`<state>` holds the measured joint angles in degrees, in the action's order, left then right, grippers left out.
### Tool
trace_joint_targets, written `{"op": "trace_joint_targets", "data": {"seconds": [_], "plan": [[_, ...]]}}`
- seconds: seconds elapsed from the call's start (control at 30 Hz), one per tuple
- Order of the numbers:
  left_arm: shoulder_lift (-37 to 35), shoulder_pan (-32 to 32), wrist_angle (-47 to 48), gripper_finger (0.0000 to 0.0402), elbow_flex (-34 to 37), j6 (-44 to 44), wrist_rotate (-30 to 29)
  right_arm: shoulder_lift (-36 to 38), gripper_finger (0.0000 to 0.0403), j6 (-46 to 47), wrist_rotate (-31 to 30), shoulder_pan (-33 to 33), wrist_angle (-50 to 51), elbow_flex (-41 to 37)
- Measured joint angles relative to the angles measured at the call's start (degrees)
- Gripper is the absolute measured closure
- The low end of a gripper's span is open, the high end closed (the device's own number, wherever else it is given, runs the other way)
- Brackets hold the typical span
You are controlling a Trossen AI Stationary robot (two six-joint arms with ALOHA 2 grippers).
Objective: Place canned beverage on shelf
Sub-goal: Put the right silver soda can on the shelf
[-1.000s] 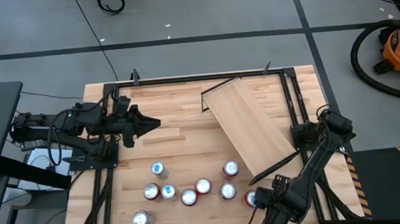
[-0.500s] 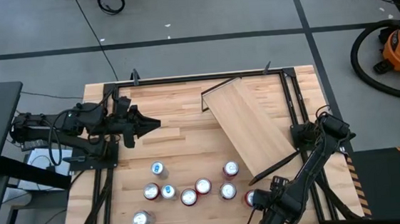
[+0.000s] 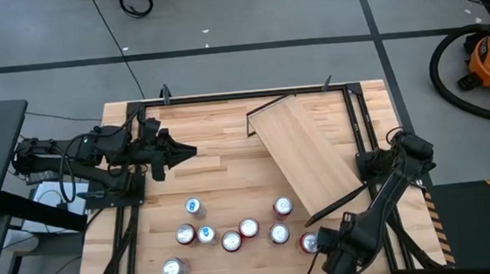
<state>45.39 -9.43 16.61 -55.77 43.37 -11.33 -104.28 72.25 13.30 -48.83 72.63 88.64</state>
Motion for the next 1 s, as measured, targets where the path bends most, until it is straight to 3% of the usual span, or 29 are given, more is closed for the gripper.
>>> {"op": "trace_joint_targets", "data": {"seconds": [0.23,0.6,0.83,1.0], "plan": [[0.0,0.0,0.0,0.0308,0.0,0.0,0.0,9.7,0.0077,1.1,0.8,1.9,0.2,0.0],[0.0,0.0,0.0,0.0308,0.0,0.0,0.0,27.3,0.0076,3.4,-17.2,8.0,-6.8,0.1],[0.0,0.0,0.0,0.0308,0.0,-0.1,0.0,28.2,0.0076,-4.7,-15.4,18.1,-6.7,0.5],[0.0,0.7,0.0,0.0308,0.0,-1.1,-1.4,25.7,0.0076,-13.4,-14.6,25.4,-4.5,5.5]]}}
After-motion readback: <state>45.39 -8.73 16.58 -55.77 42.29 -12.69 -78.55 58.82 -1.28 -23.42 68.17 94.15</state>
